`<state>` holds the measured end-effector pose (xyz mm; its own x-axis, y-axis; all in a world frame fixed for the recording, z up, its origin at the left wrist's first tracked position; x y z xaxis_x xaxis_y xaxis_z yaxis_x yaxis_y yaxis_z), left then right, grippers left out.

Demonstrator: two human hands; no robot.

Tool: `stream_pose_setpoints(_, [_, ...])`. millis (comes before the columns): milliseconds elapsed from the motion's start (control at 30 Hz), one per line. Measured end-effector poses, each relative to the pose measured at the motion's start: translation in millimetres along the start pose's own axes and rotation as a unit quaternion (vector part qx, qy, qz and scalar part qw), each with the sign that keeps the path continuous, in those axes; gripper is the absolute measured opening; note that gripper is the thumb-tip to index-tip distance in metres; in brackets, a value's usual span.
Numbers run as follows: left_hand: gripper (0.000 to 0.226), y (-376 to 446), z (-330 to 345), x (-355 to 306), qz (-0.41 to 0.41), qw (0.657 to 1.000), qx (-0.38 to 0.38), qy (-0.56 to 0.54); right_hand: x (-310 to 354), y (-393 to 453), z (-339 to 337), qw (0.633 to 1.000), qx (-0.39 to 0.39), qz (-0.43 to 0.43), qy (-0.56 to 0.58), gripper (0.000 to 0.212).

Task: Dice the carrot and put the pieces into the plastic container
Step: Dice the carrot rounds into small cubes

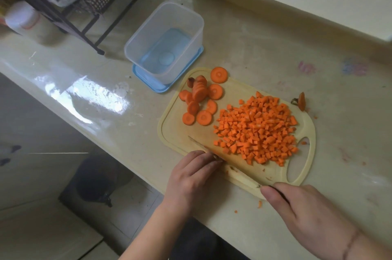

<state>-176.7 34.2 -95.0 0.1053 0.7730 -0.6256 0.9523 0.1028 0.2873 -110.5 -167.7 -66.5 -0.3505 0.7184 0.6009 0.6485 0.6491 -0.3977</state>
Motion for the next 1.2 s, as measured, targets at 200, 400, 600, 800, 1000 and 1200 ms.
stream_pose_setpoints(200, [0.018,4.3,-5.3,1.6,0.026,0.999,0.033,0.029,-3.4,-1.9,-16.2,0.999,-0.03,0.009,0.04,0.073])
stream_pose_setpoints(400, [0.026,21.5,-2.4,-3.5,0.025,0.998,0.053,0.02,0.3,-8.7,-24.9,0.99,-0.08,0.037,0.109,0.087])
stream_pose_setpoints(600, [0.017,46.8,12.5,-1.7,-0.036,0.999,0.014,-0.018,-6.3,-14.7,-47.2,0.985,-0.121,0.055,0.113,0.082])
stream_pose_setpoints(800, [0.032,45.3,9.9,-2.1,-0.051,0.996,-0.009,-0.069,-16.8,-20.3,-59.8,0.987,-0.14,0.073,-0.021,0.076])
stream_pose_setpoints(1000, [0.018,51.4,-35.8,-20.3,-0.035,0.981,-0.173,-0.081,-21.7,-21.1,-69.7,0.975,-0.155,0.025,-0.156,0.038])
stream_pose_setpoints(1200, [0.045,92.6,-5.5,-56.5,-0.001,0.996,0.019,0.092,-21.3,-22.9,-65.5,0.948,-0.199,-0.036,-0.246,0.058])
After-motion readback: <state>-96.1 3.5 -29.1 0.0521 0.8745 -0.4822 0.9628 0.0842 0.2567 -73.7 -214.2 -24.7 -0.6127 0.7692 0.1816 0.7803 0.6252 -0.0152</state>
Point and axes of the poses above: each hand's wrist, its own y-axis towards the middle knuckle, its own z-axis out of the palm, x = y × z, the point moved 7 cm from there along y, towards the middle knuckle, and after that the axes turned 9 degrees about -z, right-handed, at the moved point
